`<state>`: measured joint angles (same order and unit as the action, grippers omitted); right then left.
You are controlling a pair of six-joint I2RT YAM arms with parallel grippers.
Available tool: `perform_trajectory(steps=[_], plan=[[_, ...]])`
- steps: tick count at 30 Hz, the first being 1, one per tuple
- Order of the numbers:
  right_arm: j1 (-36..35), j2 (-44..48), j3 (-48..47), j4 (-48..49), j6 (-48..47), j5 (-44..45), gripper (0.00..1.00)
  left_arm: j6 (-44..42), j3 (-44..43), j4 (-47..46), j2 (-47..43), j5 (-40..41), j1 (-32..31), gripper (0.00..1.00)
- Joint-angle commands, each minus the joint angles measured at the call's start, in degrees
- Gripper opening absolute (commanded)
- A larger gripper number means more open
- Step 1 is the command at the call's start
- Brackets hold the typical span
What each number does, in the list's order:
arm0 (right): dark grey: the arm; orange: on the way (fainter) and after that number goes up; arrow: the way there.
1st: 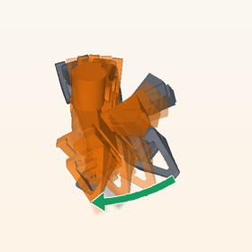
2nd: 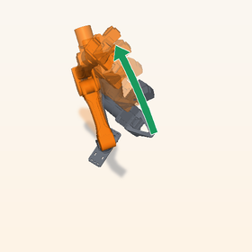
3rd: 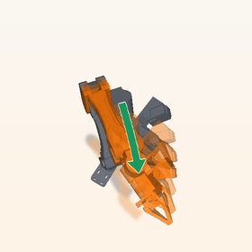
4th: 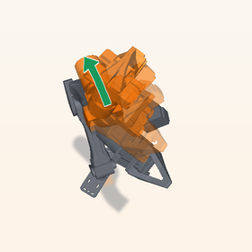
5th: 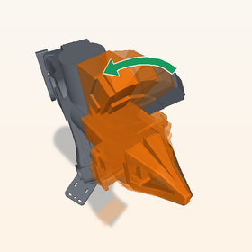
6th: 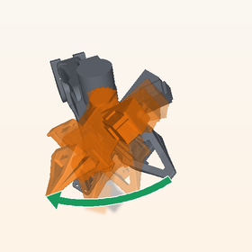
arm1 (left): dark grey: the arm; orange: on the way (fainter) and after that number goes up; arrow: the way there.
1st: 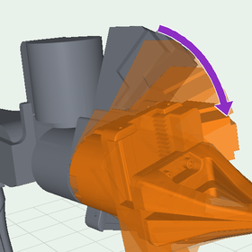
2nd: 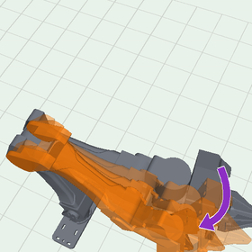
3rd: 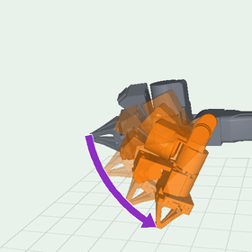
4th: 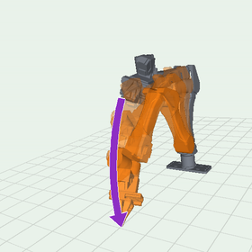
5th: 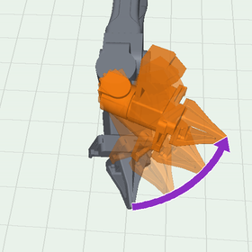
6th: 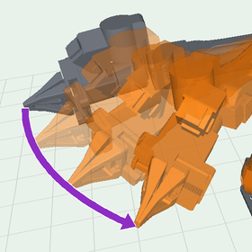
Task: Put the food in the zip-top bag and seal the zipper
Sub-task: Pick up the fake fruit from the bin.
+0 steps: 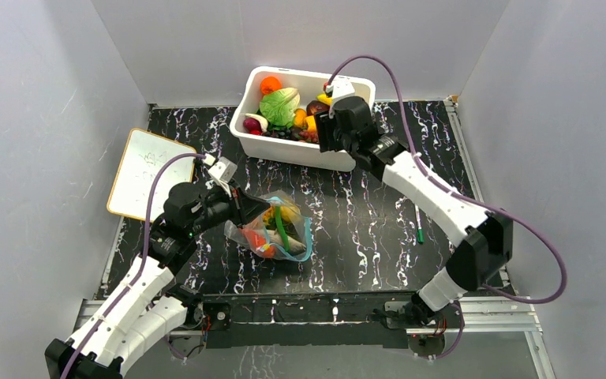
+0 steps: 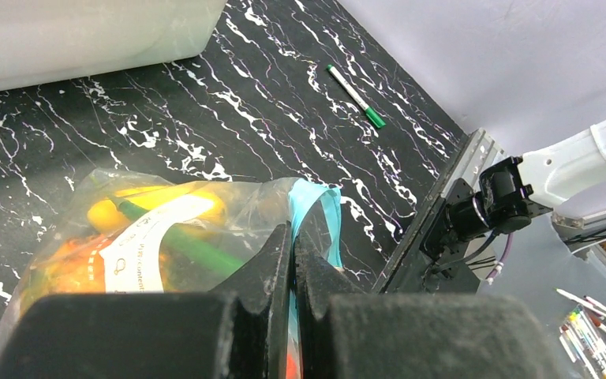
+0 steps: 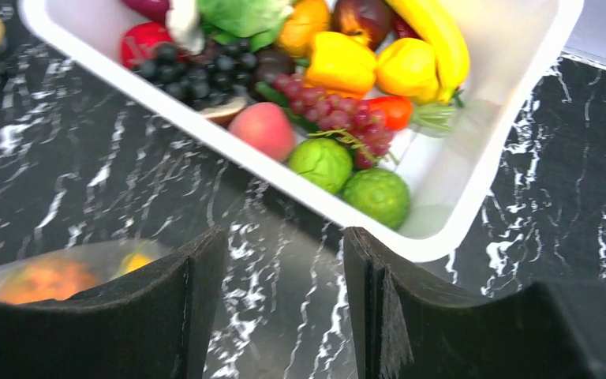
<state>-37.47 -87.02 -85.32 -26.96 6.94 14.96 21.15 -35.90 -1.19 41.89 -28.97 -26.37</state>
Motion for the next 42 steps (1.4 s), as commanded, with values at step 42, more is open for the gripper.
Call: perform_trajectory(steps=[42], plan=[[18.8, -57.4, -46.2, 9.8, -9.3, 0.2, 0.73, -10.1, -0.7, 1.7, 0.7, 2.2, -0.2, 0.00]])
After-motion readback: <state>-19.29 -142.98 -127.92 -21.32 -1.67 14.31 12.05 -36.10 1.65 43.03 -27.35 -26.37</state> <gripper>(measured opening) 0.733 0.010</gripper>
